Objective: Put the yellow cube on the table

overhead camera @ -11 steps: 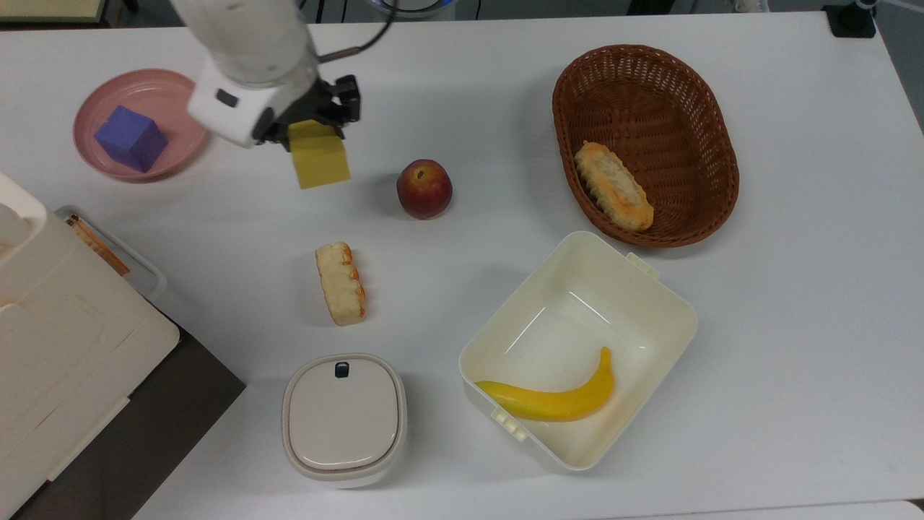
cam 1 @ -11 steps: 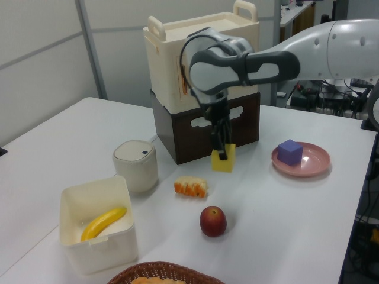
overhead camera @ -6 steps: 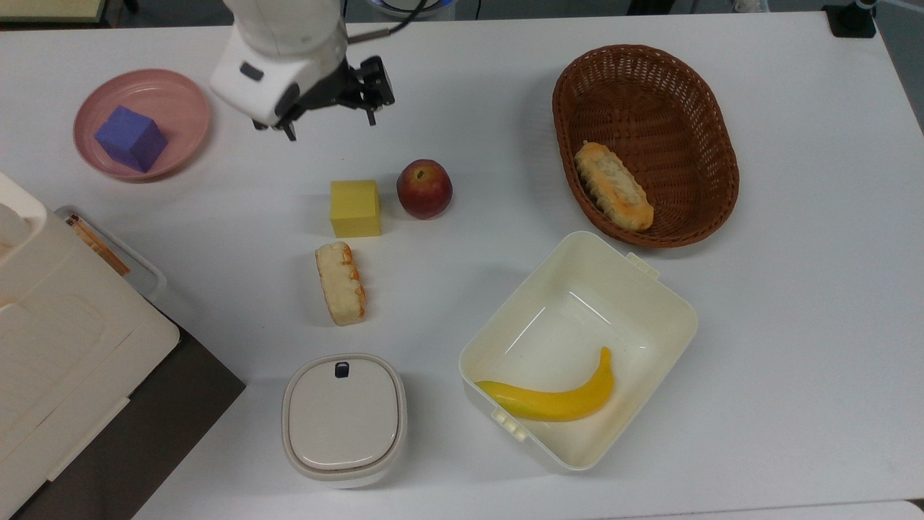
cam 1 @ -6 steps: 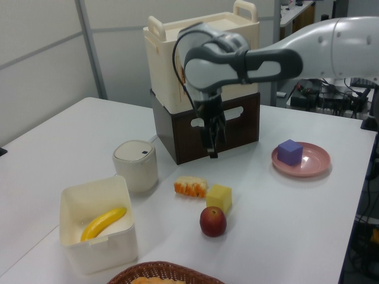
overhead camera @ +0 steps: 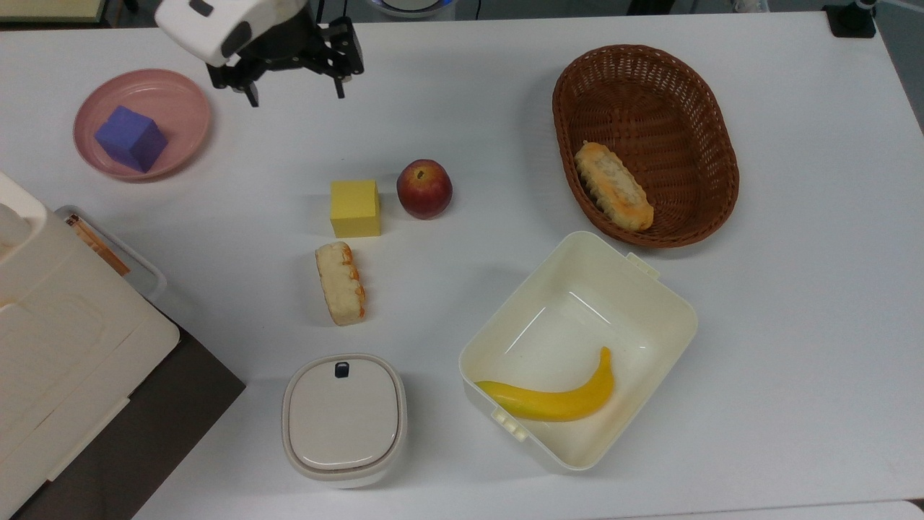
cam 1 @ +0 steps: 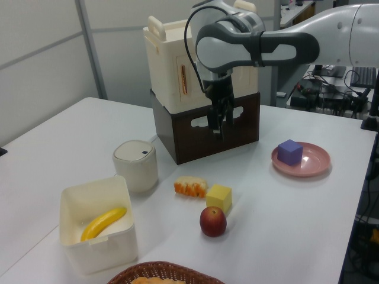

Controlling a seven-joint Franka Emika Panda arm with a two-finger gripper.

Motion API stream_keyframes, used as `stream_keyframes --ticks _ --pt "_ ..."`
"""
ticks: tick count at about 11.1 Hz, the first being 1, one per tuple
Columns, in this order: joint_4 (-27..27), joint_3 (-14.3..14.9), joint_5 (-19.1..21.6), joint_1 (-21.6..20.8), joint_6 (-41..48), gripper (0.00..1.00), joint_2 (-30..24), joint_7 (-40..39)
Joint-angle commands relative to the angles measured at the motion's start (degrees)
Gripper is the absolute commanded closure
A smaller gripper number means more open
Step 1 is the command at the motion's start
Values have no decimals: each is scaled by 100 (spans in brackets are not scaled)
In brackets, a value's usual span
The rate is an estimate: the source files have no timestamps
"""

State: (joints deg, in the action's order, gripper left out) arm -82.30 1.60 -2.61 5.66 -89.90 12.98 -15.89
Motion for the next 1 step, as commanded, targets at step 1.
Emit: stream_keyframes --ticks 1 --pt "117 77 -81 75 25 0 -94 86"
